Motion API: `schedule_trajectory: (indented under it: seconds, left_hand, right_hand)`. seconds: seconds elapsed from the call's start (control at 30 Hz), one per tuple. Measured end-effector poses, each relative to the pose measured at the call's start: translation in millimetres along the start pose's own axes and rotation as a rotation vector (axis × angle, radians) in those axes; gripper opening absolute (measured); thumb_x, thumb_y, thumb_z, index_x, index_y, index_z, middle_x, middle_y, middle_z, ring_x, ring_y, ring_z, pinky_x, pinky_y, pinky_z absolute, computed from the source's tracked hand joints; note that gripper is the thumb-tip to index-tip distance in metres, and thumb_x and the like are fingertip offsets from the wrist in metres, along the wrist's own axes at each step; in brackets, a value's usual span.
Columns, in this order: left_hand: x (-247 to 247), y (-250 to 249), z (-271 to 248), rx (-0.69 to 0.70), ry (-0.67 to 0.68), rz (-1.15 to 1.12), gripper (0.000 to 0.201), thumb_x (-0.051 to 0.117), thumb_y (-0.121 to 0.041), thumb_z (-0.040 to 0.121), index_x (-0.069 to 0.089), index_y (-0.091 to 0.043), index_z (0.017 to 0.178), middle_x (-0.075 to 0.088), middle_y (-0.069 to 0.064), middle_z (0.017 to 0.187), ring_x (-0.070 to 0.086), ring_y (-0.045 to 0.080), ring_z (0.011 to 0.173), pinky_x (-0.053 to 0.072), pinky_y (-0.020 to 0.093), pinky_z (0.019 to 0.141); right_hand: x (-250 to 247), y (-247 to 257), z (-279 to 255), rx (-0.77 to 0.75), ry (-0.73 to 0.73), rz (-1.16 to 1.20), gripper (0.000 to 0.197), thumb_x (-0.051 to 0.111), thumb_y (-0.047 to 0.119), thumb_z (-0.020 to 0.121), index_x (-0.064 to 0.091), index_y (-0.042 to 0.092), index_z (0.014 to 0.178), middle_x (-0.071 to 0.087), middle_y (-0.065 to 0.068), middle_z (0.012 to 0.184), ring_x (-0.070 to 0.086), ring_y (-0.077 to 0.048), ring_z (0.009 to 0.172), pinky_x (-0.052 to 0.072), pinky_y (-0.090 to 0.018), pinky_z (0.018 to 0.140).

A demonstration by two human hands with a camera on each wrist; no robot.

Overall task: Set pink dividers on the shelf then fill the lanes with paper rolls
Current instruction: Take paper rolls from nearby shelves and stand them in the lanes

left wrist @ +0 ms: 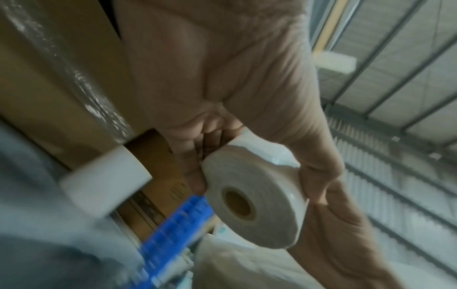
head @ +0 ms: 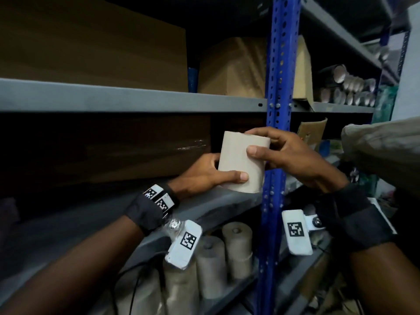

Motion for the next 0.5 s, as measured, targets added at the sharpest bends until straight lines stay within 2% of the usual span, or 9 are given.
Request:
schedule_trajectory:
  seconds: [0.1, 0.2, 0.3, 0.37, 0.43, 0.5]
  left_hand:
    - [24, -23, -46, 0.038, -0.028, -0.026, 0.052, 0.084, -0.017, 0.079, 0.066, -0.004, 0.126, 0.075, 0.010, 0.121, 0.071, 0.023, 0.112, 0.058, 0.037, 0.097]
    - [42, -43, -92, 0.046, -0.041, -0.097, 0.057, 0.083, -0.022, 0.073, 0.066, -0.004, 0.125, 0.074, 0.011, 0.122, 0.070, 0.025, 0.114, 0.057, 0.043, 0.099]
    - [49, -58, -136, 0.051, -0.066, -0.159, 0.063, 0.081, -0.029, 0.070, 0.064, -0.007, 0.127, 0.074, 0.008, 0.122, 0.070, 0.022, 0.113, 0.058, 0.035, 0.093]
    - [50, -65, -164, 0.042, -0.084, -0.173, 0.067, 0.080, -0.028, 0.071, 0.060, -0.008, 0.133, 0.073, 0.008, 0.126, 0.070, 0.024, 0.117, 0.058, 0.034, 0.093]
    - [50, -69, -192, 0.031, -0.093, -0.156, 0.068, 0.080, -0.027, 0.074, 0.058, -0.011, 0.137, 0.071, 0.008, 0.130, 0.068, 0.025, 0.121, 0.057, 0.035, 0.095]
    - [47, -71, -220, 0.020, -0.110, -0.134, 0.066, 0.079, -0.025, 0.076, 0.057, -0.013, 0.138, 0.070, 0.008, 0.131, 0.067, 0.025, 0.122, 0.057, 0.034, 0.095]
  right_hand:
    - [11, 32, -34, -0.026, 0.047, 0.038, 0.041, 0.080, 0.041, 0.073, 0.070, 0.031, 0.112, 0.071, 0.005, 0.112, 0.070, -0.014, 0.101, 0.058, -0.026, 0.071]
    - [25, 62, -64, -0.043, 0.101, 0.049, 0.035, 0.080, 0.038, 0.075, 0.071, 0.030, 0.108, 0.071, 0.006, 0.111, 0.070, -0.013, 0.099, 0.057, -0.026, 0.071]
    - [41, 86, -89, -0.057, 0.159, 0.101, 0.032, 0.076, 0.041, 0.071, 0.072, 0.031, 0.101, 0.071, 0.009, 0.103, 0.069, -0.010, 0.096, 0.056, -0.024, 0.072]
    - [55, 101, -104, -0.065, 0.235, 0.132, 0.027, 0.073, 0.039, 0.073, 0.072, 0.031, 0.099, 0.070, 0.010, 0.100, 0.068, -0.007, 0.093, 0.055, -0.021, 0.071]
    - [68, 113, -115, -0.075, 0.306, 0.151, 0.022, 0.075, 0.031, 0.078, 0.072, 0.026, 0.099, 0.070, 0.008, 0.096, 0.067, -0.005, 0.089, 0.053, -0.018, 0.069]
    - [81, 124, -124, -0.087, 0.360, 0.156, 0.022, 0.074, 0.026, 0.077, 0.072, 0.019, 0.098, 0.070, 0.007, 0.092, 0.066, -0.004, 0.085, 0.051, -0.015, 0.068]
Point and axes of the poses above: each hand's wrist, its own z-axis towards the middle knuckle, its own x-axis out of the palm, y = z × x, the point moved 5 cm from there along z, towards the middle knuckle
